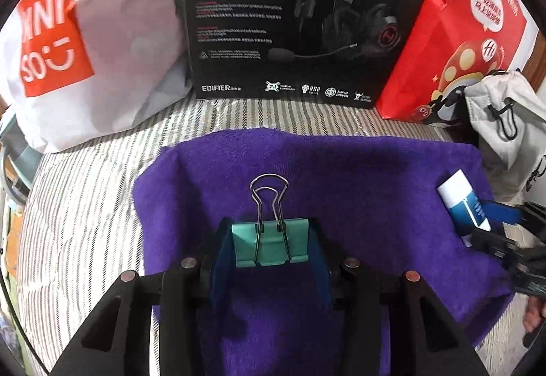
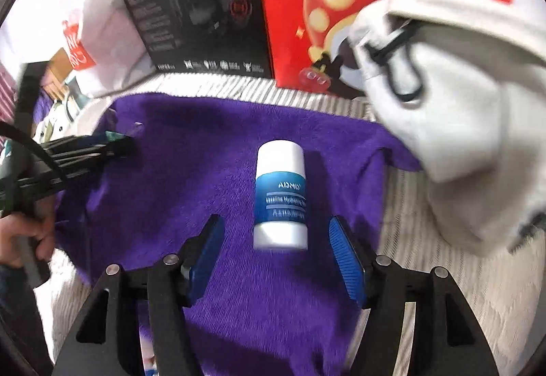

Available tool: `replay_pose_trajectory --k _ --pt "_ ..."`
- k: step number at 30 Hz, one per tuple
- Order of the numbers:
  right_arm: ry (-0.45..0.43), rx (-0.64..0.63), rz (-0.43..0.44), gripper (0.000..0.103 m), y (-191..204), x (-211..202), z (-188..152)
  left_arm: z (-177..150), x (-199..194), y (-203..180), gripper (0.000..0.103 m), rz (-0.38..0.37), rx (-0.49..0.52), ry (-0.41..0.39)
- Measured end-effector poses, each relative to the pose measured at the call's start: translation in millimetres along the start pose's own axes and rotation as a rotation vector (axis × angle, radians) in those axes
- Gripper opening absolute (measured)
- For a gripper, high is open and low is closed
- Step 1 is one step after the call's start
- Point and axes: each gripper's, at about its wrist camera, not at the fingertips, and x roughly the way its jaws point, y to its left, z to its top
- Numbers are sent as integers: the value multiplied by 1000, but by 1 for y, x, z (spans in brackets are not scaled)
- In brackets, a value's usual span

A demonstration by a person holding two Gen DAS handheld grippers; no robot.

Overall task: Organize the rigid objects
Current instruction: 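Set the clip on the purple towel while the right tool sets the jar there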

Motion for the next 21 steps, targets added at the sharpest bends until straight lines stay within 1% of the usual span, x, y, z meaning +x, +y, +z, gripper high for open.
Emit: replay_pose_trajectory --k 1,2,3,6,8,12,14,16,18,21 --pt "-11 -2 4 64 1 -9 -4 2 4 0 40 4 3 3" --pt "-19 -6 5 64 2 -18 -8 3 7 -1 40 -1 -2 -15" --pt "-24 -11 5 65 3 -25 -11 5 11 -2 40 1 -1 -7" --pt "-43 -13 12 71 8 -45 -25 8 17 -6 40 12 12 6" --pt "-46 -3 28 72 7 -52 -32 8 18 -8 40 19 20 10" --pt "-45 27 23 72 3 -61 -44 6 21 -18 41 54 61 24" --pt "-47 42 15 72 1 -68 -50 4 21 -21 45 67 62 35" --pt "-50 55 13 72 -1 -76 -56 2 21 -22 58 83 57 41" --pt "-59 67 11 72 -3 -83 -61 -3 20 -22 64 96 48 45" --pt "-74 92 15 72 -4 -96 -72 -13 16 -22 64 79 18 51"
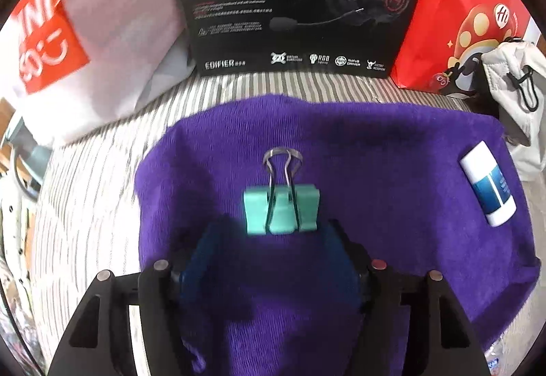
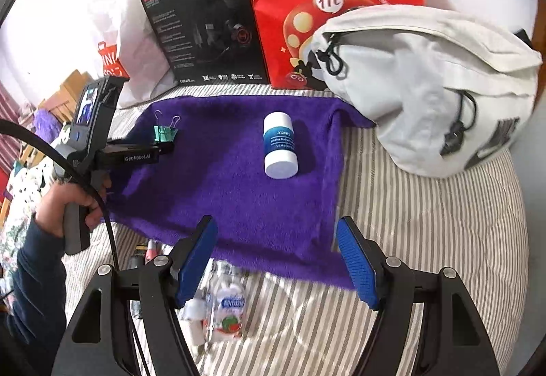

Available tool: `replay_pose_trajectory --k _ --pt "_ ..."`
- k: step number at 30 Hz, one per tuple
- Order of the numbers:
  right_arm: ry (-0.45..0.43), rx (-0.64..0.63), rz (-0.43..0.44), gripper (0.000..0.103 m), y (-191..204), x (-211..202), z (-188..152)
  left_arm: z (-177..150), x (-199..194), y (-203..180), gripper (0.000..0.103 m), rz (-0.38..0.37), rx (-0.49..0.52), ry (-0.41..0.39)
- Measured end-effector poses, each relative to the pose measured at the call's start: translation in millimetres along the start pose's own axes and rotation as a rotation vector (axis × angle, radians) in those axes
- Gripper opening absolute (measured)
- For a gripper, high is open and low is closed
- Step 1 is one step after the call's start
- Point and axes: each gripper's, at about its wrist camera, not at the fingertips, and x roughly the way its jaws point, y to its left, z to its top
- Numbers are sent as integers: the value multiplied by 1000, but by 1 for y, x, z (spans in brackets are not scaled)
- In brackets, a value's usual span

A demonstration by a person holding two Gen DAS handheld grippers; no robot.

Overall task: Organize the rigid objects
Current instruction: 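Set the clip on the purple towel while the right tool sets the jar there, then grasp the Grand Reserve bottle with the left tool while the right grasps the clear bottle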

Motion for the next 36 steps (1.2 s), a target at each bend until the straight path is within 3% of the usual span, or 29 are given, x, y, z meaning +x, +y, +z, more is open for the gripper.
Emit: replay_pose_trajectory --k 9,19,25,29,32,34,36 --pt "-26 68 8 72 2 -24 -28 -61 -58 -13 64 4 0 -59" --pt "-63 43 -6 73 22 -58 -60 -148 -118 -29 65 -86 -28 -60" --pt "-55 22 -6 73 29 -68 -86 -164 -110 -51 68 -85 19 -20" --pt "-57 18 -27 73 26 -75 -99 -172 -112 -40 71 -111 -20 -39" --pt "-66 21 -28 73 23 -79 -103 -178 -116 -27 73 -79 -36 -52" --pt "-67 26 -28 73 21 -81 -105 -181 -114 -20 70 19 -29 -29" --pt "-70 27 -24 73 20 -82 -106 -182 -116 -16 69 17 -41 -35"
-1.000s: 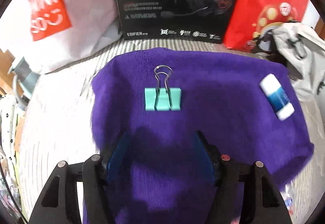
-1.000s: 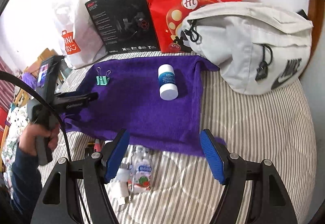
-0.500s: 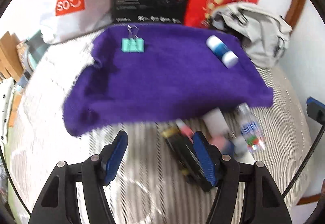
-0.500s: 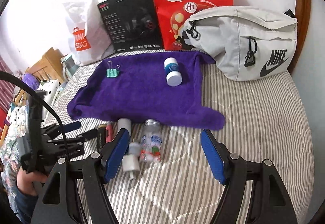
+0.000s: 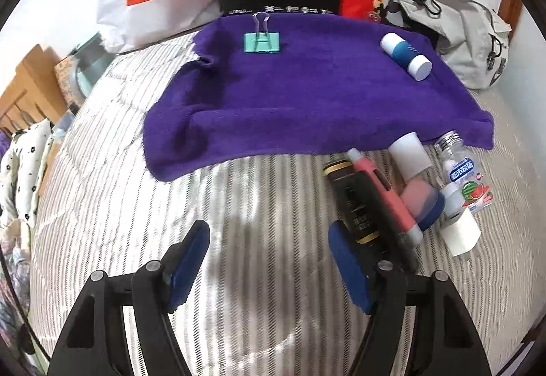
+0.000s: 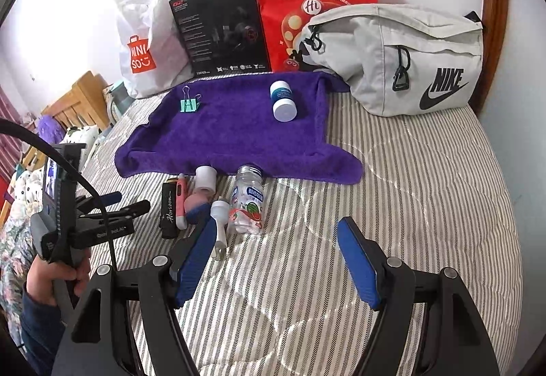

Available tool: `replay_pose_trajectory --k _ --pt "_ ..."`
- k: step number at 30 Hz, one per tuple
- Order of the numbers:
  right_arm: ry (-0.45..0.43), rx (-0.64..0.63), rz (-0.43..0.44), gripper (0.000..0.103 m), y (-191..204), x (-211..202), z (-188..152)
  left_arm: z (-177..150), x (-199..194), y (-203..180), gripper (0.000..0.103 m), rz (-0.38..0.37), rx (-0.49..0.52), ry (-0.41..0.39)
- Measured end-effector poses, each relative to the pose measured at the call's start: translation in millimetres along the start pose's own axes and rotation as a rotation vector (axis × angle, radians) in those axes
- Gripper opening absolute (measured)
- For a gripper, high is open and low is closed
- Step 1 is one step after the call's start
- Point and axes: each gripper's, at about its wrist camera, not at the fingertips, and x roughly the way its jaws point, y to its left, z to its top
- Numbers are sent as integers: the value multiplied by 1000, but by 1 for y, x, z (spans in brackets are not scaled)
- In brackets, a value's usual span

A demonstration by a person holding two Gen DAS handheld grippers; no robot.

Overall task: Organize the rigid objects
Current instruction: 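Grasp the Grand Reserve bottle with the left tool while the right grasps the clear bottle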

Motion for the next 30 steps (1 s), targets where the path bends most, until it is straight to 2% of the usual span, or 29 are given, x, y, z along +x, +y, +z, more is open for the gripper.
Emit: replay_pose_trajectory --k 2,6,8,11,15,19,26,28,30 --pt "3 -1 0 73 1 0 0 1 -6 1 69 -90 -33 -14" --pt "19 -22 0 73 7 3 -4 10 -10 -19 71 -150 -10 -35" --pt "28 -37 -12 73 10 4 -6 13 -4 -31 71 -138 21 -23" --pt "39 -53 -29 73 12 4 -8 11 8 -39 73 -72 59 2" --pt "40 -64 -41 73 13 2 -8 5 8 -24 73 -78 31 7" --pt "42 -72 -36 73 18 3 -7 1 11 -14 72 10 47 14" --pt "45 -113 -40 73 29 2 -7 3 1 5 71 -152 -2 -35" --pt "49 -112 -40 73 30 3 -7 6 -1 11 71 -144 -14 -40" --pt "57 -118 -42 73 31 5 -7 10 4 16 71 -91 -8 -43"
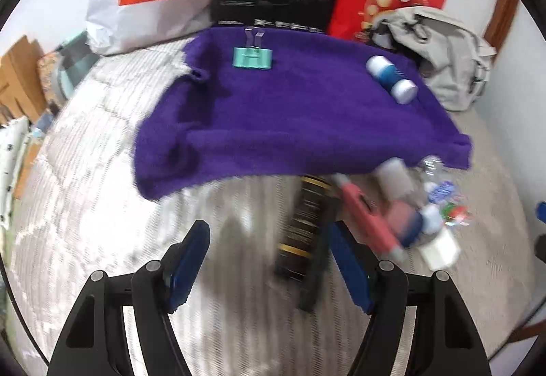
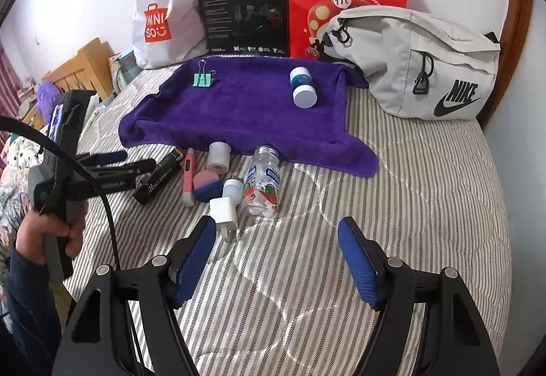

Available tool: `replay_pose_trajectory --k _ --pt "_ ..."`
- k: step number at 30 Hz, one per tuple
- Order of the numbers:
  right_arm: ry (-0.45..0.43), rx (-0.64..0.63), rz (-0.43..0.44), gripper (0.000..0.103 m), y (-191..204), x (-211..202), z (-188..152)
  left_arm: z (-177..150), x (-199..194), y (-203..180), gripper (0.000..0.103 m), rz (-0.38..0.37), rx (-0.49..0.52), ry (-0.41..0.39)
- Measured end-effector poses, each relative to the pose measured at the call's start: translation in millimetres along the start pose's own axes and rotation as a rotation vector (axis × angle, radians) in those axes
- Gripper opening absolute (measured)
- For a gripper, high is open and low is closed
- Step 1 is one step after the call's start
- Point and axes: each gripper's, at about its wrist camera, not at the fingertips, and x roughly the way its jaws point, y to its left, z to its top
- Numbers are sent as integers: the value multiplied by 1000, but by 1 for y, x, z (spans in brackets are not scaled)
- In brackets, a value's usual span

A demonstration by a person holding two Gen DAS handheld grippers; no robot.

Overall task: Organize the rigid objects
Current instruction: 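Grasp the Grand Reserve bottle with the left tool while the right grasps the clear bottle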

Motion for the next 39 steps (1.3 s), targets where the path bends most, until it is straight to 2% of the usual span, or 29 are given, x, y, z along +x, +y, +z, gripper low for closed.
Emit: replay_pose_trajectory --k 2,4,10,12,14,15,16,19,22,28,33,37,39 --pt "8 -11 -9 73 2 2 0 3 7 2 69 21 18 8" --pt "11 -13 -13 73 3 2 0 5 16 -1 70 -1 56 27" --pt "17 -18 -12 73 4 5 1 2 17 -21 69 -30 131 16" --pt "23 -20 -10 74 4 8 1 2 16 -27 69 -14 154 -1" --pt "30 -21 -11 74 5 11 0 2 15 -29 57 -17 174 -9" --pt "33 -22 -11 74 4 13 0 2 15 -30 41 -31 180 -4" --pt "38 -20 -11 74 3 15 -1 0 17 -30 30 -35 186 12" --pt "47 -9 -10 74 0 20 -1 -7 19 -36 24 -26 239 1" --pt "58 -4 -18 74 -1 24 -1 -9 17 -41 23 -21 275 -4" --pt "68 -12 -12 74 1 30 0 -4 21 -37 24 -52 261 -14" --pt "47 52 53 74 -4 38 7 -4 20 -37 23 -52 261 -11" --pt "38 98 51 74 -9 60 22 -10 16 -32 23 -30 253 -5" --pt "61 101 41 74 -9 75 28 -13 13 -27 23 -29 242 0"
